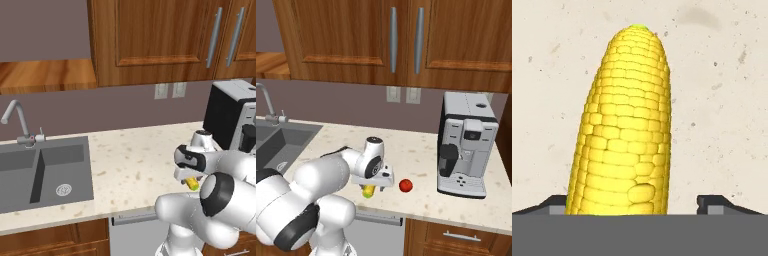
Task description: Place the tomato and corn inside the fridge drawer. Close the drawer after placing the vegetables.
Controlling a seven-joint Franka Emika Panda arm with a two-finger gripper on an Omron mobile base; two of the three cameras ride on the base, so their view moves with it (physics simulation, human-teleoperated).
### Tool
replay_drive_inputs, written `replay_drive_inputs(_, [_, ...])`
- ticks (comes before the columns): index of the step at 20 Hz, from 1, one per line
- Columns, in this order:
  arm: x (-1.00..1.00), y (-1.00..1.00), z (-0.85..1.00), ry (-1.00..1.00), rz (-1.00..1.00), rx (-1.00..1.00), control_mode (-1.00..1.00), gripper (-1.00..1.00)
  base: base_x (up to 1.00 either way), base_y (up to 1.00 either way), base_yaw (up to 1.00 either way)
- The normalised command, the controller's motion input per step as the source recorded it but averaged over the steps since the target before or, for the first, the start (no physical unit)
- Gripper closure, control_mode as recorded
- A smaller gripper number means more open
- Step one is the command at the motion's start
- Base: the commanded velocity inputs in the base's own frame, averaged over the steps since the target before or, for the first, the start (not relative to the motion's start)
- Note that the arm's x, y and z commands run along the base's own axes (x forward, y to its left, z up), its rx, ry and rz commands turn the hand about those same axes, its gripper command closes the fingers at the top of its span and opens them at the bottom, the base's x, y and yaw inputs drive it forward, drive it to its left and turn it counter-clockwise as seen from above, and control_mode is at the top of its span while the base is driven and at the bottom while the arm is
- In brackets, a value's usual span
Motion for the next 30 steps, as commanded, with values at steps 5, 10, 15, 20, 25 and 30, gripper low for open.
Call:
replay_drive_inputs(5, [-0.05, 0.15, -0.36, 0.03, 0.0, -0.03, -1.0, 1.0, 0.0, 0.0, 0.0])
replay_drive_inputs(10, [-0.42, 0.14, 0.51, -0.12, 0.03, -0.04, -1.0, 1.0, 0.0, 0.0, 0.0])
replay_drive_inputs(15, [-0.54, 0.23, 1.0, -0.22, 0.12, -0.1, -1.0, 1.0, 0.0, 0.0, 0.0])
replay_drive_inputs(20, [-0.44, 0.38, 1.0, -0.06, 0.08, -0.05, -1.0, 1.0, 0.0, 0.0, 0.0])
replay_drive_inputs(25, [-0.18, 0.46, 0.88, -0.01, 0.06, -0.03, -1.0, 1.0, 0.0, 0.0, 0.0])
replay_drive_inputs(30, [-0.02, 0.35, 0.02, 0.0, 0.01, -0.06, -1.0, 1.0, 0.0, 0.0, 0.0])
